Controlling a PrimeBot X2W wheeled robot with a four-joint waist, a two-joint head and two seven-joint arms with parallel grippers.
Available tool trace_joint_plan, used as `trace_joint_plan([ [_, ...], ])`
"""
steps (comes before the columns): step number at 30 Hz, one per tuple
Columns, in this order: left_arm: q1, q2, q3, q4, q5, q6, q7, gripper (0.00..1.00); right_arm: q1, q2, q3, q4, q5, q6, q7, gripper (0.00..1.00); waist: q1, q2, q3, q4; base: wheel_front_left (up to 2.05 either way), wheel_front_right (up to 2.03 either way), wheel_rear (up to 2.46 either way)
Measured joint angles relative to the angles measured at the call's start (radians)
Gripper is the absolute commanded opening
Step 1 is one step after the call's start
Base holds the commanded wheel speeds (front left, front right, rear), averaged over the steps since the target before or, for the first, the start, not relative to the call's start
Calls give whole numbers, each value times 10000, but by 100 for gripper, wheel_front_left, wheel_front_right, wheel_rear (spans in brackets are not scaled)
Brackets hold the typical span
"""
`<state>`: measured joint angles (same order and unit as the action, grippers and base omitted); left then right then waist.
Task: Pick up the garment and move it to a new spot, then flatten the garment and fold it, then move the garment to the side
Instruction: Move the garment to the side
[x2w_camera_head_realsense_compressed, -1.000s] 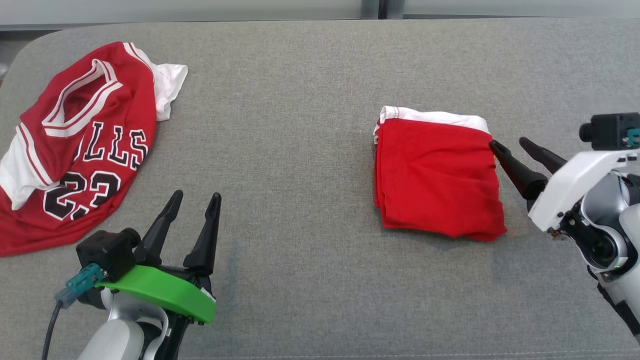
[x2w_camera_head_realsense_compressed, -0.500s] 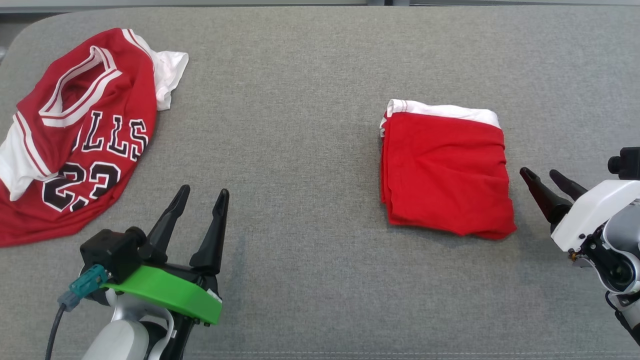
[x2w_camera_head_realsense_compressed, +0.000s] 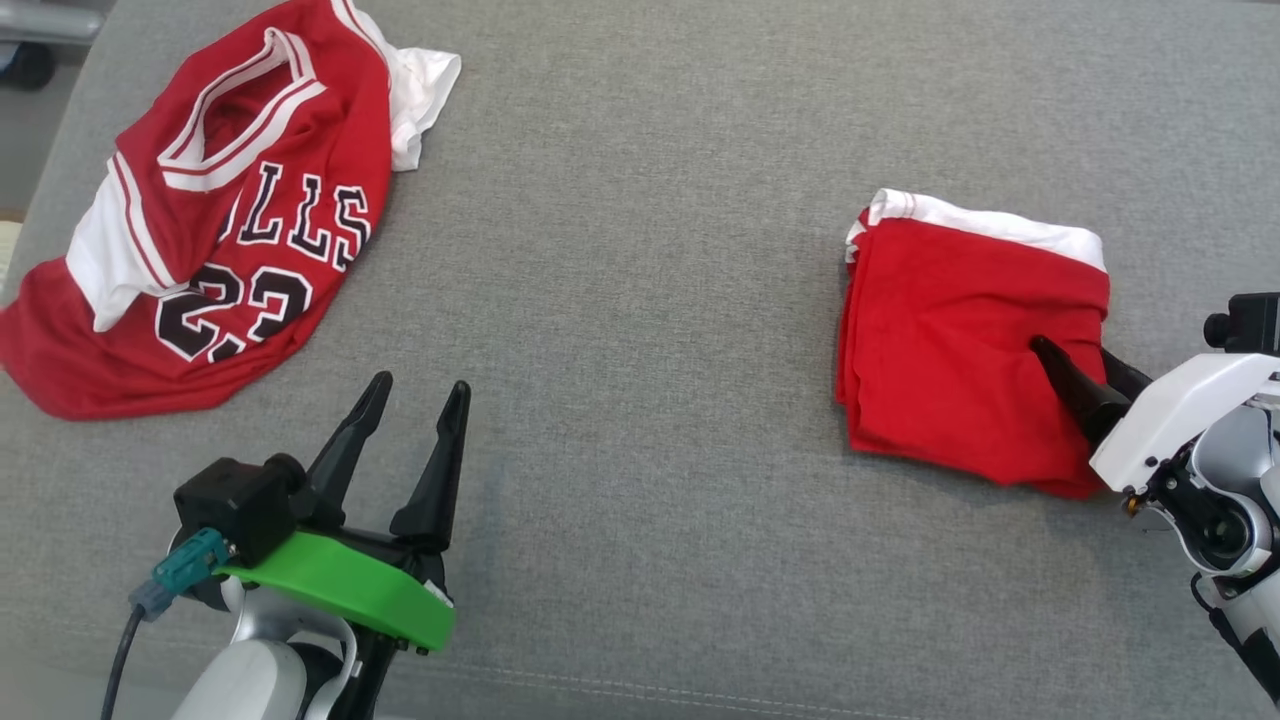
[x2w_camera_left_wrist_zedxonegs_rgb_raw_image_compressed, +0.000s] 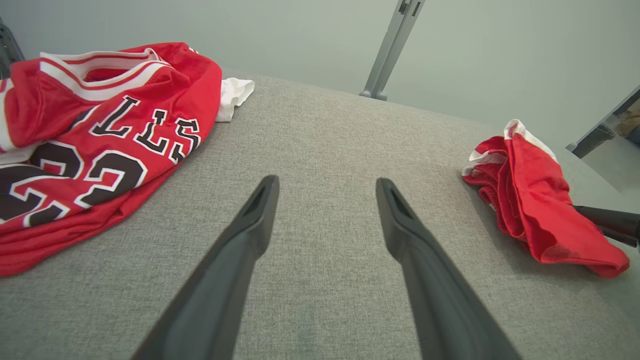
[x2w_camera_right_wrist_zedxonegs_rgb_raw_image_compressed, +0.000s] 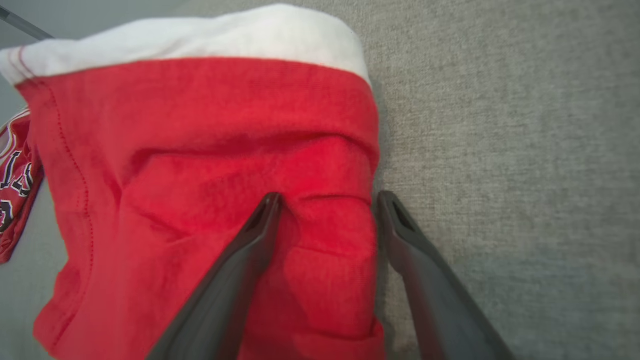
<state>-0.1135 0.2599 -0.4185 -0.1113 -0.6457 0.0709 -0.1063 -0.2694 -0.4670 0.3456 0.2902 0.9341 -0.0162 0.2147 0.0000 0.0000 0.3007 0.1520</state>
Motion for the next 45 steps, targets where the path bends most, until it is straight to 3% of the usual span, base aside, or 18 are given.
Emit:
trace_joint_plan([
  [3,0,-15,4,25,-2,0,-4,100,-116,10,-2,167,52,75,96,100,0,0,49,210,0,0,0],
  [4,0,-23,12,44,-2,0,-8,100,-157,25,12,186,82,88,111,89,0,0,60,269,0,0,0],
  [6,3,-25,59,50,-2,12,-17,100,-284,54,125,209,86,219,169,9,0,0,75,358,0,0,0],
  [7,3,-23,81,52,-2,13,-17,100,-360,96,157,207,86,280,201,0,0,0,81,384,0,0,0],
  [23,6,-48,255,-10,-8,58,-134,100,-1565,-125,420,380,-128,512,782,0,0,0,298,52,0,0,0],
  [45,-407,460,261,-842,230,58,351,100,-2514,-282,322,508,-297,453,1003,0,0,0,1134,-1838,0,0,0],
])
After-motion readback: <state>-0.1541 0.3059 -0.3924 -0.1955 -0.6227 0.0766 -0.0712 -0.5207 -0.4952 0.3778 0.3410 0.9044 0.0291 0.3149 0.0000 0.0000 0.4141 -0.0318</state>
